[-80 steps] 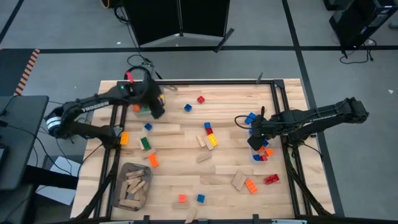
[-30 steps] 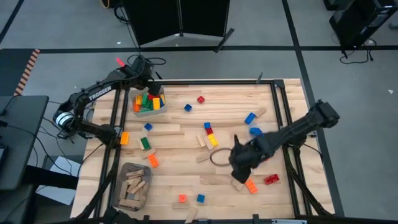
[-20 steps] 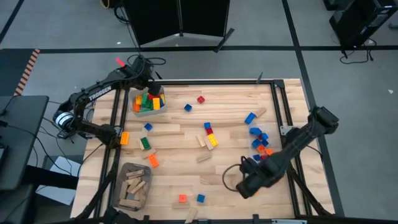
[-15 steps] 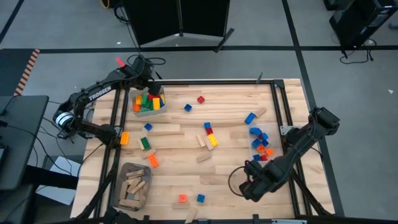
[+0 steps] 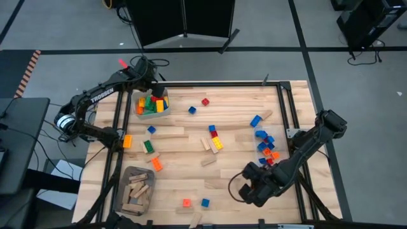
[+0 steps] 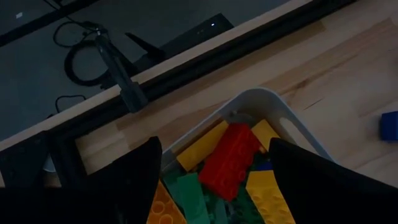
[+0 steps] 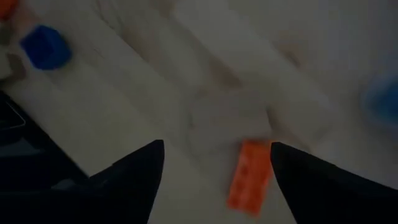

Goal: Sort blocks by size
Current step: Put the brown block into the black bin

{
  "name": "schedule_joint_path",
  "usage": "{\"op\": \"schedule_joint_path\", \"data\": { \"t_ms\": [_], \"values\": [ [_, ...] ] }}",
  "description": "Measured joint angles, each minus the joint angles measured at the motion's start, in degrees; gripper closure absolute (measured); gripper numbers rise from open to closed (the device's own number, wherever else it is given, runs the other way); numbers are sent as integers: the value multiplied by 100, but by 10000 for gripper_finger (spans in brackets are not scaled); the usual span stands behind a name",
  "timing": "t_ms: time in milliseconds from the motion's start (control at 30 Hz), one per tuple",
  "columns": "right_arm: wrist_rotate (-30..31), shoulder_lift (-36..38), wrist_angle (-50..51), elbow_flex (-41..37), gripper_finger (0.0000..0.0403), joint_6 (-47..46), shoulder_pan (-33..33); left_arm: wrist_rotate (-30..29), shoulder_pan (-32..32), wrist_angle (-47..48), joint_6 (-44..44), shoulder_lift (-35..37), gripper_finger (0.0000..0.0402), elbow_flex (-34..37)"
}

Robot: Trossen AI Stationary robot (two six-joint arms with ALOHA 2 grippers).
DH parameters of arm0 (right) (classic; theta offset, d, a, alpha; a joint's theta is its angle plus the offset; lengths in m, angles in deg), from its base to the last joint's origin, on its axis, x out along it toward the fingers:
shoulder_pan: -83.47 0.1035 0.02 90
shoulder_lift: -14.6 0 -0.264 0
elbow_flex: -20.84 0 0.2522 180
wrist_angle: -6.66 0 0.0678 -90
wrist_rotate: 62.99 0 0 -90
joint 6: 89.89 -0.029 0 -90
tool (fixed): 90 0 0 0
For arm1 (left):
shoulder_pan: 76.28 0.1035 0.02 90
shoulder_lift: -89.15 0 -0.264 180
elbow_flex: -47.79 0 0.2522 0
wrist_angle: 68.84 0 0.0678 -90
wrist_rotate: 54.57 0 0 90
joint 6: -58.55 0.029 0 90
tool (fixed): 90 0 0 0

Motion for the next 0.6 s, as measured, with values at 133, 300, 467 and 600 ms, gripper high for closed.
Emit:
{"op": "schedule_joint_path", "data": {
  "t_ms": [133, 300, 467, 600],
  "values": [
    [288, -106, -116, 0, 83, 510, -163, -2, 0, 2, 0, 0, 99, 0],
    [106, -407, -329, 0, 53, 1628, -457, -4, 0, -4, 0, 0, 99, 0],
    [-531, -728, -567, 0, 35, 3449, -782, 26, -2, 8, 0, 0, 99, 0],
    [-948, -977, -440, 0, 38, 4565, -874, 35, -2, 8, 0, 0, 99, 0]
  ]
}}
